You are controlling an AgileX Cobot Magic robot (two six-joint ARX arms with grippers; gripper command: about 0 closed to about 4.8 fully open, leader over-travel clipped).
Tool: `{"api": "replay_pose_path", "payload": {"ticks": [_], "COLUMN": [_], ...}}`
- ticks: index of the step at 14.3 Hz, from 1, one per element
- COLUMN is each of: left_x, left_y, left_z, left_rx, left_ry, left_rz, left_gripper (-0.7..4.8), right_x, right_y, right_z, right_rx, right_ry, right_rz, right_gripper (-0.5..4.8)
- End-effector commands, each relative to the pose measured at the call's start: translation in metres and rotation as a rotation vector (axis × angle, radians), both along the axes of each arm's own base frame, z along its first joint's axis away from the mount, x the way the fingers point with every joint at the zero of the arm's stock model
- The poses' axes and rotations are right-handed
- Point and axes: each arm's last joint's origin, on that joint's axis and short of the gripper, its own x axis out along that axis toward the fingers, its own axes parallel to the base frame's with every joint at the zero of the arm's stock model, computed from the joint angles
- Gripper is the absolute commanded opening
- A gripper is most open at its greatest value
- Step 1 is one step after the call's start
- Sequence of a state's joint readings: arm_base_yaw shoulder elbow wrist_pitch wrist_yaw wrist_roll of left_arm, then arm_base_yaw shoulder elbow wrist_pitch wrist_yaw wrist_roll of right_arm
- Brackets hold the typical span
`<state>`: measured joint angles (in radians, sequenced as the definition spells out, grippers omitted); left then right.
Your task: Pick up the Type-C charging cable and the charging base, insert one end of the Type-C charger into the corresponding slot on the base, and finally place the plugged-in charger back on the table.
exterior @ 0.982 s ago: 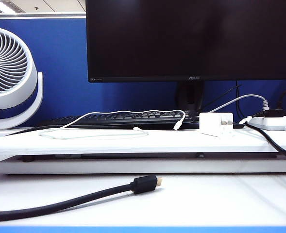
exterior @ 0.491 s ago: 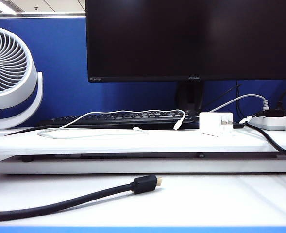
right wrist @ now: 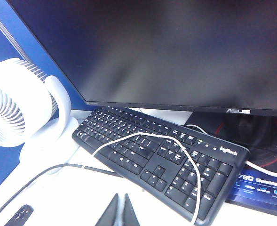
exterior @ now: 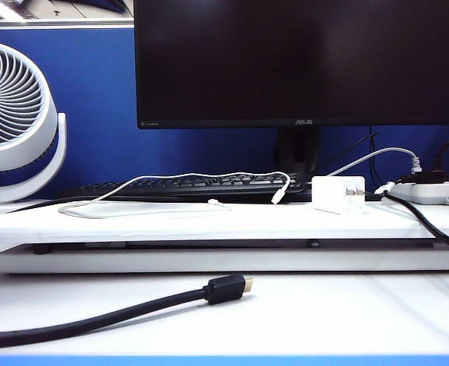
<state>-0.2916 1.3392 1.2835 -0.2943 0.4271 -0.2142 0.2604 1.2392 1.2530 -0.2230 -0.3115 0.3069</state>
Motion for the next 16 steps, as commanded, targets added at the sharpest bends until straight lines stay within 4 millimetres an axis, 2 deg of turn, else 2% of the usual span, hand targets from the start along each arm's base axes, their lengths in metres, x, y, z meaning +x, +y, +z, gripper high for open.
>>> {"api": "replay_pose_path", "payload": {"ticks": [1,8,9,12,14,16], "left_x": [0.025,0.071,0.086,0.098,0.098,0.094], "left_y": [-0.03,-0.108,-0.132,-0.149,-0.163,-0.18], "left_z": [-0.014,-0.053,-0.067,-0.092,-0.111,-0.126], "left_rx": [0.022,0.095,0.124,0.176,0.262,0.356], "left_ry": [-0.016,-0.013,-0.006,0.018,-0.013,-0.038], "left_rz": [-0.08,-0.208,-0.245,-0.243,-0.293,-0.297], "left_gripper": [-0.05,-0.05,-0.05,0.05,1.82,1.94], "right_x": [-0.002,-0.002,-0.002,-0.002,-0.002,-0.002], "right_y": [0.001,0.001,0.001,0.001,0.001,0.001], "right_z": [0.004,0.004,0.003,0.003,0.003,0.001], "right_rx": [0.01,0.01,0.008,0.008,0.006,0.002], "right_ry": [-0.023,-0.022,-0.015,-0.014,-0.007,0.009], "right_rz": [0.006,0.008,0.008,0.009,0.007,0.008], "right_gripper": [-0.01,-0.01,-0.01,-0.01,-0.01,-0.01]}}
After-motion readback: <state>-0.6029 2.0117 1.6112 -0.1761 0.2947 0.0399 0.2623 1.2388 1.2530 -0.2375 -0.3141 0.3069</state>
